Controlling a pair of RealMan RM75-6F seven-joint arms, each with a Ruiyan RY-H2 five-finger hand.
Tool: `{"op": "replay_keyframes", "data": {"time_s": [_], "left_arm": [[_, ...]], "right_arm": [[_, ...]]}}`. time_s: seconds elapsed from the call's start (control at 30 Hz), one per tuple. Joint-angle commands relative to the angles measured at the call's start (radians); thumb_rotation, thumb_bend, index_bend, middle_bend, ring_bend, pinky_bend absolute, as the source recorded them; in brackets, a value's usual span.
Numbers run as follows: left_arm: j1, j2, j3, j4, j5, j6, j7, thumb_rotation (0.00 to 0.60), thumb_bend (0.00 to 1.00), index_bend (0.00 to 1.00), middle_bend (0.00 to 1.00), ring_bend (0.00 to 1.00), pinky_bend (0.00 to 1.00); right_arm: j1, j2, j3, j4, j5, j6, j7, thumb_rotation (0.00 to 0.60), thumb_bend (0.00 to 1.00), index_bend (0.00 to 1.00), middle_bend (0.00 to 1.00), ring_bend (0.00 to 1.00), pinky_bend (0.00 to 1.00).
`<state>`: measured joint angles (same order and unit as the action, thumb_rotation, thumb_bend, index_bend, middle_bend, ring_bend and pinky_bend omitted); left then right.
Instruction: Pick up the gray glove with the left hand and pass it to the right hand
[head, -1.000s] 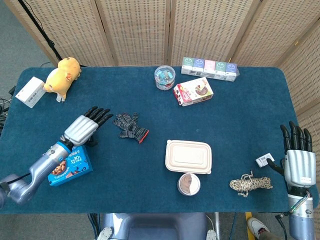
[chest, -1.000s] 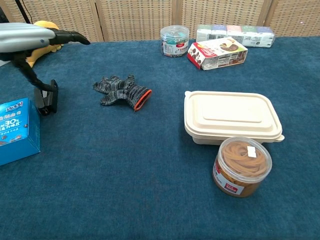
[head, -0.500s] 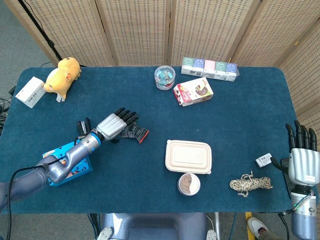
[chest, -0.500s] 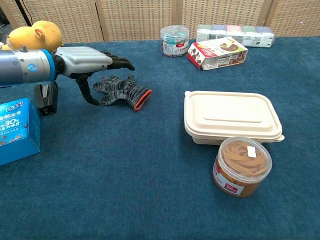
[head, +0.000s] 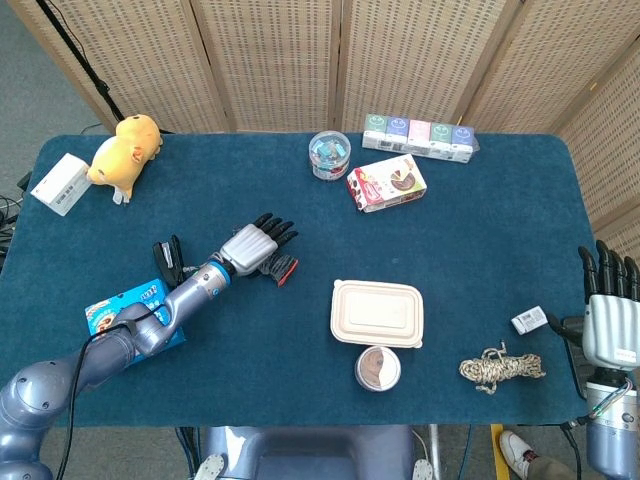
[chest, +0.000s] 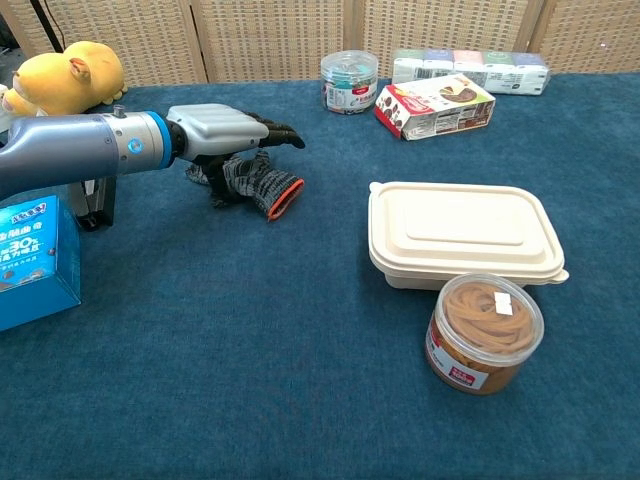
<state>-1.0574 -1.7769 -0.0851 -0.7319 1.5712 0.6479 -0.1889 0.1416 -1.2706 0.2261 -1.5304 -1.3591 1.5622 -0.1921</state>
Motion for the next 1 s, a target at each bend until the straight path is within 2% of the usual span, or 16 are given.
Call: {"op": "replay_keyframes", "data": {"time_s": [0.03, 0.23, 0.43, 0.67, 0.87, 1.0], "left_arm": [[-0.010, -0.006, 0.004, 0.010, -0.010, -0.014, -0.004, 0.600, 0.37, 0.13, 0.06, 0.03, 0.12], [-0.027, -0.006, 0.009, -0.004, -0.034, -0.052, 0.006, 0.600, 0.41, 0.27, 0.28, 0.21, 0.30], [-0.030, -0.008, 0.003, -0.015, -0.054, -0.041, 0.042, 0.600, 0.41, 0.44, 0.46, 0.35, 0.38], [-0.023, 0.006, 0.003, -0.040, -0.065, -0.011, 0.070, 0.600, 0.42, 0.54, 0.54, 0.40, 0.41], [-0.023, 0.034, 0.004, -0.073, -0.069, 0.005, 0.079, 0.600, 0.42, 0.54, 0.54, 0.40, 0.41], [-0.047, 0.082, 0.001, -0.121, -0.053, 0.011, 0.113, 0.600, 0.42, 0.54, 0.54, 0.39, 0.41]], "right_arm": [[-0.001, 0.002, 0.000, -0.002, -0.002, 0.002, 0.002, 0.600, 0.06, 0.03, 0.00, 0.00, 0.00], [-0.003, 0.005, -0.001, -0.008, -0.007, 0.008, 0.007, 0.600, 0.06, 0.03, 0.00, 0.00, 0.00], [-0.006, 0.007, -0.001, -0.013, -0.013, 0.017, 0.010, 0.600, 0.06, 0.03, 0.00, 0.00, 0.00], [-0.003, 0.005, -0.011, -0.015, -0.026, 0.011, 0.009, 0.600, 0.06, 0.03, 0.00, 0.00, 0.00], [0.007, -0.002, -0.029, -0.014, -0.042, -0.013, 0.001, 0.600, 0.06, 0.04, 0.00, 0.00, 0.00], [0.030, -0.009, -0.060, -0.006, -0.092, -0.053, 0.030, 0.600, 0.06, 0.06, 0.00, 0.00, 0.00]]}}
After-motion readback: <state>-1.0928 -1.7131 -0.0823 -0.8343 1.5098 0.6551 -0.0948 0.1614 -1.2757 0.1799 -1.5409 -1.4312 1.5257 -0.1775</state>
